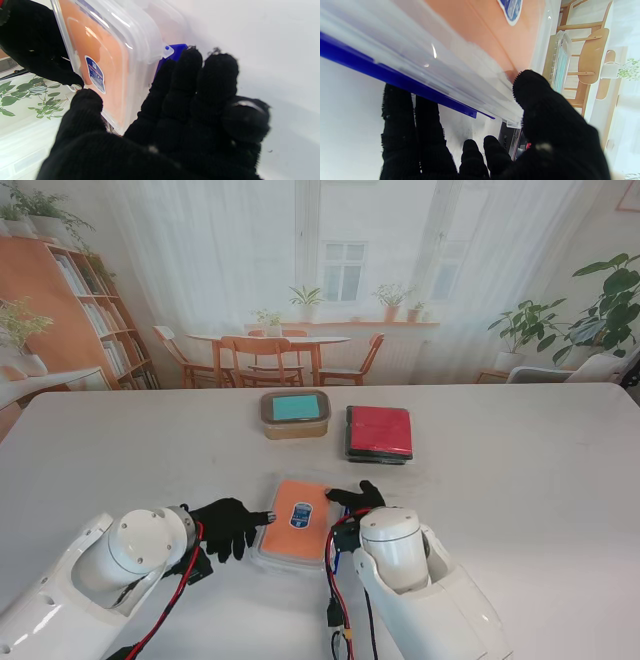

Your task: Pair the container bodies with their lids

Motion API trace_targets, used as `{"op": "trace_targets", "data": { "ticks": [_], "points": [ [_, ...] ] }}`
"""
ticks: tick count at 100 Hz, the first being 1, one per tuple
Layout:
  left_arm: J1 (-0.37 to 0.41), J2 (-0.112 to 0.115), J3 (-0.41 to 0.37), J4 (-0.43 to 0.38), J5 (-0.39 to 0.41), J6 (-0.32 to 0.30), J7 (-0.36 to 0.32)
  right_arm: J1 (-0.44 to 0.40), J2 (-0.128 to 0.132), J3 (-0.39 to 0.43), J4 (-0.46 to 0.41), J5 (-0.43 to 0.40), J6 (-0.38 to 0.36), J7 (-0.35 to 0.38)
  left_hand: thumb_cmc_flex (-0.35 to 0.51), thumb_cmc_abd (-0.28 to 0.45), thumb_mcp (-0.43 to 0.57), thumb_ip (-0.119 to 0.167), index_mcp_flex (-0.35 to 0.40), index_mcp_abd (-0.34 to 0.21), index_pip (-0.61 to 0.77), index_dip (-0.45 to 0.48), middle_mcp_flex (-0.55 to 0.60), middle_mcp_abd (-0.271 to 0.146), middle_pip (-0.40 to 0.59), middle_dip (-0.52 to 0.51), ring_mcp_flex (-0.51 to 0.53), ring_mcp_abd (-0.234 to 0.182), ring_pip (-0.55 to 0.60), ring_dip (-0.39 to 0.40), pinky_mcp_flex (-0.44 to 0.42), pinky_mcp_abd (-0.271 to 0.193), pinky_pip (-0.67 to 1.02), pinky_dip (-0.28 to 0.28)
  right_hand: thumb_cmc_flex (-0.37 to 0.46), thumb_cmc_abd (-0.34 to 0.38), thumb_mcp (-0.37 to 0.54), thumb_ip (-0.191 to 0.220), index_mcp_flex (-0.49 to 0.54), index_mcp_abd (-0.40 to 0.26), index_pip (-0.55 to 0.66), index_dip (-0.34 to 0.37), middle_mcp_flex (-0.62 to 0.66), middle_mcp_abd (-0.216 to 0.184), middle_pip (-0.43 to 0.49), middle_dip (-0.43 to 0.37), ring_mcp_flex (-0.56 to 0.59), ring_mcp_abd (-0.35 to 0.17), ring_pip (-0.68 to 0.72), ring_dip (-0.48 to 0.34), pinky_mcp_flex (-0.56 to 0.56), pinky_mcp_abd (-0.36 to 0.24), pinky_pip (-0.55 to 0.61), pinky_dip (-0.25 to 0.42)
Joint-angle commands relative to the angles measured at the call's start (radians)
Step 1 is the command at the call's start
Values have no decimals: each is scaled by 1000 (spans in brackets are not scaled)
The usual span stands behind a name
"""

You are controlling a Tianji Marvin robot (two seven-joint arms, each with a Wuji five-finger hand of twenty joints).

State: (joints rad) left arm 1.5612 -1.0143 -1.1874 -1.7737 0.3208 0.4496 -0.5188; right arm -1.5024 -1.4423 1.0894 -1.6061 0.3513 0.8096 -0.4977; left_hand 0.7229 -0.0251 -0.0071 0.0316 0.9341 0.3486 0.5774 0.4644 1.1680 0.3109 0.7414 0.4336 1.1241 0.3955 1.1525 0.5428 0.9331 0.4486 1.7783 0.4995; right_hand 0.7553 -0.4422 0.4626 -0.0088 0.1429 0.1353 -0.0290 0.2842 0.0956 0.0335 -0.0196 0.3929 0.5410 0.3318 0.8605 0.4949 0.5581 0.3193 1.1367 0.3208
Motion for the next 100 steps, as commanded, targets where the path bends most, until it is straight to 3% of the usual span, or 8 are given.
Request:
{"op": "trace_targets", "data": {
  "ticks": [1, 41, 78, 100],
  "points": [
    [4, -3, 4, -3, -4, -1, -6, 2, -10, -2, 20, 23, 2, -1, 23, -9, -14, -3, 29, -22, 11, -7, 39, -11, 32, 9, 33, 96, 54, 4, 63, -160, 133, -4, 7, 0, 14, 20, 7, -23, 4, 12, 18, 159, 44, 30, 2, -12, 0, -2, 40, -51, 127, 15],
    [12, -1, 1, -7, -6, 1, -15, 11, -25, 6, 48, 11, -6, -51, 23, -9, -14, -3, 29, -22, 10, -8, 38, -10, 32, 9, 32, 98, 55, 5, 64, -163, 134, -5, 36, 7, 10, 21, 9, -1, -6, 6, 25, 132, 12, -35, -190, -91, 3, 19, -50, -37, 134, 40],
    [10, -2, 6, -6, -18, 5, -13, 4, -22, 14, 35, 36, -31, -72, 22, -9, -14, -3, 29, -21, 12, -7, 39, -10, 32, 8, 33, 95, 56, 4, 64, -163, 134, -5, -70, 11, 3, 19, 9, -16, -4, 8, 28, 93, 3, -133, -379, -133, -97, 1, -246, 47, 109, 85],
    [12, -1, 4, -7, -16, 5, -14, -2, -23, 20, 23, 57, -44, -89, 21, -9, -14, -3, 28, -21, 12, -7, 39, -11, 33, 9, 33, 96, 55, 4, 64, -163, 134, -5, -80, 19, 8, 17, 9, -15, -2, 10, 28, 88, 4, -148, -391, -138, -105, 3, -259, 45, 106, 96]
  ]
}}
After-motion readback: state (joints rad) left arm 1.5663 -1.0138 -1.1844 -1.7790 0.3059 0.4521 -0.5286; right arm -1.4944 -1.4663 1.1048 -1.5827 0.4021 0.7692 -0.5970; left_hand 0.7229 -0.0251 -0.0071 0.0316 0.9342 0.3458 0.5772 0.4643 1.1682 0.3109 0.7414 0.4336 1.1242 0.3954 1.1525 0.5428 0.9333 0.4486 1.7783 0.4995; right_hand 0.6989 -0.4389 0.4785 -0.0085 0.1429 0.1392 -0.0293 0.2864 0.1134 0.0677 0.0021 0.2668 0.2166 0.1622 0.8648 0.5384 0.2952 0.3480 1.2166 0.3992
